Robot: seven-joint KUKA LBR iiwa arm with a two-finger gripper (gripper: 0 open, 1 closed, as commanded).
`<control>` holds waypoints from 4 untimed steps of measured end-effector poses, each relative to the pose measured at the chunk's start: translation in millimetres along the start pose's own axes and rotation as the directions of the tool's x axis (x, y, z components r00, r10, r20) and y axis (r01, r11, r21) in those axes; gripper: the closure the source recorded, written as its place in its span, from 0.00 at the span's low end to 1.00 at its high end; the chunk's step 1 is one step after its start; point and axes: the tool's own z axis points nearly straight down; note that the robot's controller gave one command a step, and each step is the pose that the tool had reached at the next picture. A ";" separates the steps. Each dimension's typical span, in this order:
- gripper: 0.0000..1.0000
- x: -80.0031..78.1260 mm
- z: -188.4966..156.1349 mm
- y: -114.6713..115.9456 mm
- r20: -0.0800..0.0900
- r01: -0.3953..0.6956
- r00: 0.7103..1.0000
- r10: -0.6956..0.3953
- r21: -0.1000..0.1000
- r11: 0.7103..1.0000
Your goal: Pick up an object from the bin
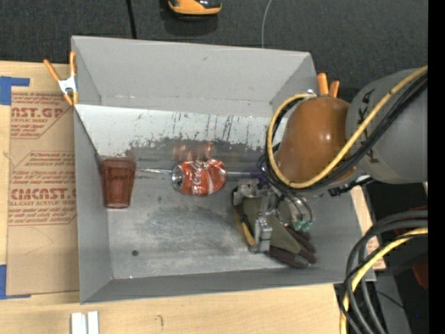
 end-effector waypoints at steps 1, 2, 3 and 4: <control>0.00 -20.4 21.3 -31.7 0.002 0.087 0.996 -0.087 0.004 0.996; 1.00 -17.4 41.7 -62.5 0.004 -0.070 0.998 0.070 -0.001 0.998; 1.00 -17.4 41.7 -62.5 0.004 -0.070 0.998 0.070 -0.001 0.998; 1.00 -18.9 1.9 -62.6 -0.004 -0.061 0.998 0.061 0.001 0.998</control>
Offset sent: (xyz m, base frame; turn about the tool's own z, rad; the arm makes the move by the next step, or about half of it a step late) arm 0.0187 -0.0638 -0.0431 0.0714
